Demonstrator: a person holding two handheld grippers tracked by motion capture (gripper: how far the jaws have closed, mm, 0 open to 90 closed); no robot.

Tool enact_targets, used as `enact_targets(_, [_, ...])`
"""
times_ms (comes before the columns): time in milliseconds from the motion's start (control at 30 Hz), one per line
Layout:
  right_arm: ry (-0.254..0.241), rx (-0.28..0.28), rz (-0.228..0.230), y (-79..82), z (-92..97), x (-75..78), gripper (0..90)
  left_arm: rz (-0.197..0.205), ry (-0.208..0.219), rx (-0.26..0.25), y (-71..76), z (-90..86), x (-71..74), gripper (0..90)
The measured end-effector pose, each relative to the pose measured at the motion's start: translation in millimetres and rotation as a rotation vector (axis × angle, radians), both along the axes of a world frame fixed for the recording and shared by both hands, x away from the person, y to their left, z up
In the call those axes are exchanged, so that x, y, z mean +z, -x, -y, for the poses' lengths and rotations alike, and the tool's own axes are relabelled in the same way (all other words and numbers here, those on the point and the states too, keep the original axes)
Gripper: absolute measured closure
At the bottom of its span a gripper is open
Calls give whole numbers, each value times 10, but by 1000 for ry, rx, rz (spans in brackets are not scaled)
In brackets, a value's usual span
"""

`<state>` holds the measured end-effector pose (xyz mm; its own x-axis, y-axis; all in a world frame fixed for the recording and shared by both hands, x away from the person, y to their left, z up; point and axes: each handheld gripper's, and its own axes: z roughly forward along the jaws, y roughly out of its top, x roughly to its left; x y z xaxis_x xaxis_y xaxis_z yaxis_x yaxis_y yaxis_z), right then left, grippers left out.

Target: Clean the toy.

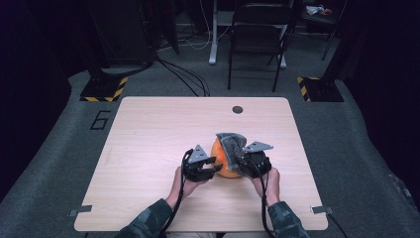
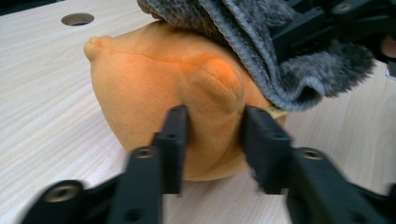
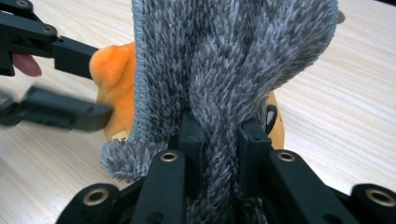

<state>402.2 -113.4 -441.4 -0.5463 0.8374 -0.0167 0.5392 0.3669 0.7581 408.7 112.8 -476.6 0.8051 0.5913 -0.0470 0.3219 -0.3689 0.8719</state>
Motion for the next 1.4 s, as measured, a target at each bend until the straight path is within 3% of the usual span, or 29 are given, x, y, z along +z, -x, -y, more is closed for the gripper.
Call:
enact_targets(100, [2, 2, -6, 7, 20, 1, 752, 23, -61, -22, 28, 62, -33, 453])
enact_targets(133, [0, 5, -5, 4, 20, -3, 752, 35, -78, -22, 37, 86, -52, 470])
enact_targets(200, [3, 3, -4, 4, 8, -14, 752, 54, -92, -15, 47, 99, -75, 591])
enact_targets(267, [5, 5, 1, 2, 4, -22, 752, 44, -76, -1, 36, 87, -90, 713])
enact_targets(367, [2, -4, 2, -2, 10, -14, 752, 40, -59, 5, 37, 79, -81, 764])
enact_targets(533, [15, -29, 8, -14, 94, -6, 752, 22, -37, 7, 31, 66, -69, 774])
enact_targets(667, [18, -80, -16, -63, 223, -90, 753, 5, -13, 7, 11, 49, -81, 772])
enact_targets(867, [25, -170, -90, -172, 436, -301, 754, -6, 10, 13, -1, 28, -87, 773])
enact_targets(967, [16, -190, -85, -180, 484, -277, 755, -11, 23, 15, -11, 14, -82, 774])
enact_targets(1167, [-42, -113, -2, -64, 383, 46, 755, -6, 32, 11, 4, 31, -64, 773])
enact_targets(1300, [-86, -25, 34, 52, 155, 227, 754, 3, 31, -5, 19, 46, -44, 773])
enact_targets(1400, [-84, 40, 43, 115, -45, 265, 753, 9, 24, -17, 37, 59, -30, 773])
